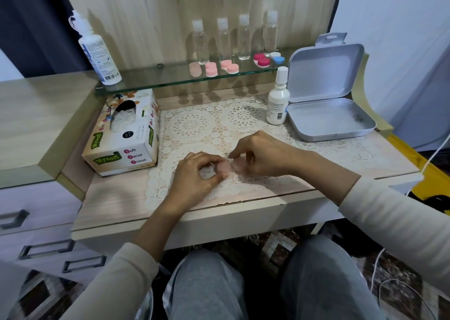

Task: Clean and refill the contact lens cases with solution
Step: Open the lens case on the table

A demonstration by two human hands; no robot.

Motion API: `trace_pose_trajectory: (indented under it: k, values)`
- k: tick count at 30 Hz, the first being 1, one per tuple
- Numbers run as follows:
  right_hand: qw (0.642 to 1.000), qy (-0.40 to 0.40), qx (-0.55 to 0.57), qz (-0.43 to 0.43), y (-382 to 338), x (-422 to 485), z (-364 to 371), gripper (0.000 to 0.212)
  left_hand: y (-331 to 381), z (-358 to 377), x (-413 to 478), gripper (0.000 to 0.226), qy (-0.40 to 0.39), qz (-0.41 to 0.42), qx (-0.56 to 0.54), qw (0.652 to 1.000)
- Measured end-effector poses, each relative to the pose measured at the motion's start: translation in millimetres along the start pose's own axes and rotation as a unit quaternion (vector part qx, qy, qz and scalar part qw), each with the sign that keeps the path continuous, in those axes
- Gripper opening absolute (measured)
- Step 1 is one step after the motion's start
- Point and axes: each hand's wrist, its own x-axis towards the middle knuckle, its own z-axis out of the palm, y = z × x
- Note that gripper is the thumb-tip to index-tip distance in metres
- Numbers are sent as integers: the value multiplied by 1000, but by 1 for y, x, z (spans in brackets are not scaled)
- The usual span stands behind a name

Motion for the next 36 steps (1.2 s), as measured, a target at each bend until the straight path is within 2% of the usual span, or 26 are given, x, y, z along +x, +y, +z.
trace_pose_trajectory:
  k: [2, 7, 11, 15, 18, 22, 26, 31, 36]
  values:
    - [1000, 0, 4, -7, 1, -1, 1, 23, 0, 0, 0, 29, 0, 0, 1, 1000]
    - [998, 11, -38, 41, 1, 4, 5, 13, 1, 0, 0, 30, 0, -2, 7, 1000]
    - [997, 6, -58, 54, 0, 4, 4, 18, 1, 0, 0, 28, 1, -2, 2, 1000]
    - [1000, 5, -19, 20, 1, -2, 1, 25, 1, -1, 0, 29, 2, -1, 1, 1000]
    - [1000, 14, -21, -2, 1, -2, 3, 21, 1, -1, 0, 28, -1, -1, 1, 1000]
    - [1000, 4, -29, 1, -1, 1, 6, 17, 1, -1, 0, 29, -9, -2, -4, 1000]
    - [1000, -14, 20, -3, -2, -1, -2, 22, 1, -1, 0, 30, -11, -3, 0, 1000]
    - [999, -25, 25, 37, 0, -2, -4, 29, 1, -1, 0, 30, -7, 5, 7, 1000]
    - [999, -4, 19, 32, -3, -2, -2, 20, 2, -1, 0, 30, -6, 0, 1, 1000]
